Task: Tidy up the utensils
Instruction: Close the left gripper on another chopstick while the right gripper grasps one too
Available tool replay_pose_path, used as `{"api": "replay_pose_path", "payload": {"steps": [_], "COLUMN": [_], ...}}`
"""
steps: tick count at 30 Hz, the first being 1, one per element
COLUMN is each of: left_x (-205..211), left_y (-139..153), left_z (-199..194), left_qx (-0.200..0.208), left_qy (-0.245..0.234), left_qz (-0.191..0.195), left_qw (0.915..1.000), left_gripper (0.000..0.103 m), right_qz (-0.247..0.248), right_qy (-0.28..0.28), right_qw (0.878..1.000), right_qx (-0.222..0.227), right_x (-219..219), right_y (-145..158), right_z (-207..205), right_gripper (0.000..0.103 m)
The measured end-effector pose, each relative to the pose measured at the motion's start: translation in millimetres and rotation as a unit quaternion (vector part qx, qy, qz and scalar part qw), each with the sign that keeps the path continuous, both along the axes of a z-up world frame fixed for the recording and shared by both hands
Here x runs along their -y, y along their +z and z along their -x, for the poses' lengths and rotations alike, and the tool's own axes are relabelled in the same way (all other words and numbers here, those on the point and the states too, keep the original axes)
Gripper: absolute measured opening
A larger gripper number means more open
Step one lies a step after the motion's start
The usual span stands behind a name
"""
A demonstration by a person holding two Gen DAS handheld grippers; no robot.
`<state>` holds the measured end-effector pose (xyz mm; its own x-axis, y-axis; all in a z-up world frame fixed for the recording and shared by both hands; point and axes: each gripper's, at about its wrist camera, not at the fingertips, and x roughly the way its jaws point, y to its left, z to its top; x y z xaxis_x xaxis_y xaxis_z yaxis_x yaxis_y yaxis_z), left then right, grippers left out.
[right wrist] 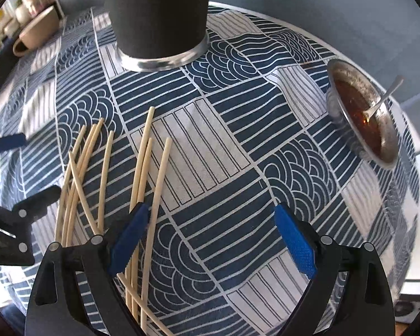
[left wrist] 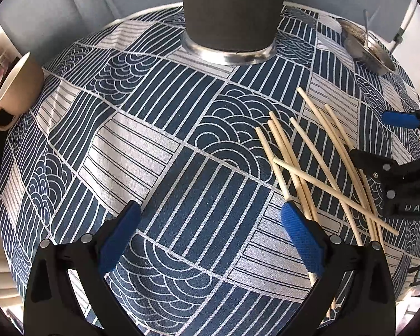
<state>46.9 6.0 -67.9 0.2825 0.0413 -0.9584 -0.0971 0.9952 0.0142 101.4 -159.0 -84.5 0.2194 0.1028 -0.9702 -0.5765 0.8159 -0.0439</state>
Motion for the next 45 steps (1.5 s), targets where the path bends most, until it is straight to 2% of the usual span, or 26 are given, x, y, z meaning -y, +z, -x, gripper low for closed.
{"api": "replay_pose_path", "payload": {"steps": [5, 9, 13, 21, 24, 27, 31, 36, 39, 41, 43, 45], "left_x": [0.5, 5.9, 13.2, 13.4, 14.3, 21.6, 20.1, 25.8, 27.7, 27.4, 26.5, 19.0], "left_y": [-1.0, 0.8, 0.0, -1.2, 1.4, 0.2, -1.6, -3.7, -4.0, -4.0, -2.5, 2.4], "left_z": [-5.4, -9.5, -16.5, -21.9, -17.8, -15.8, -11.8, -8.2, -6.9, -6.6, -5.6, -0.3], "left_qx": [-0.02, -0.02, -0.022, -0.03, -0.04, -0.039, -0.042, -0.045, -0.048, -0.056, -0.063, -0.058], "left_qy": [0.007, 0.0, -0.005, 0.005, 0.008, 0.001, 0.014, 0.003, 0.008, 0.004, -0.008, -0.015], "left_qz": [0.007, 0.026, 0.028, 0.03, 0.045, 0.025, 0.022, 0.0, 0.001, 0.004, 0.004, 0.004], "left_qw": [0.9998, 0.9995, 0.9994, 0.9991, 0.9982, 0.9989, 0.9988, 0.999, 0.9988, 0.9984, 0.998, 0.9982], "left_gripper": [0.097, 0.097, 0.097, 0.097, 0.097, 0.098, 0.098, 0.099, 0.099, 0.097, 0.092, 0.086], "right_qz": [-0.004, -0.007, -0.012, -0.014, -0.018, -0.02, -0.022, -0.025, -0.012, 0.0, 0.002, 0.007], "right_qy": [-0.008, -0.012, -0.018, -0.02, -0.024, -0.026, -0.028, -0.032, -0.027, -0.015, -0.004, 0.014], "right_qw": [1.0, 0.999, 0.999, 0.999, 0.998, 0.998, 0.998, 0.998, 0.998, 0.998, 0.994, 0.993], "right_qx": [-0.023, -0.036, -0.048, -0.045, -0.049, -0.049, -0.047, -0.048, -0.053, -0.065, -0.105, -0.118], "right_x": [3.5, 5.9, 9.1, 12.8, 14.8, 19.0, 21.4, 24.9, 22.4, 16.4, 15.4, 15.6], "right_y": [-2.1, -3.9, -10.1, -12.1, -12.4, -14.6, -15.8, -15.2, -14.9, -14.7, -18.4, -21.8], "right_z": [-4.8, -7.6, -20.0, -21.9, -20.9, -23.2, -22.7, -20.2, -20.9, -21.5, -23.5, -22.6], "right_gripper": [0.087, 0.087, 0.087, 0.089, 0.089, 0.089, 0.089, 0.089, 0.089, 0.089, 0.09, 0.095]}}
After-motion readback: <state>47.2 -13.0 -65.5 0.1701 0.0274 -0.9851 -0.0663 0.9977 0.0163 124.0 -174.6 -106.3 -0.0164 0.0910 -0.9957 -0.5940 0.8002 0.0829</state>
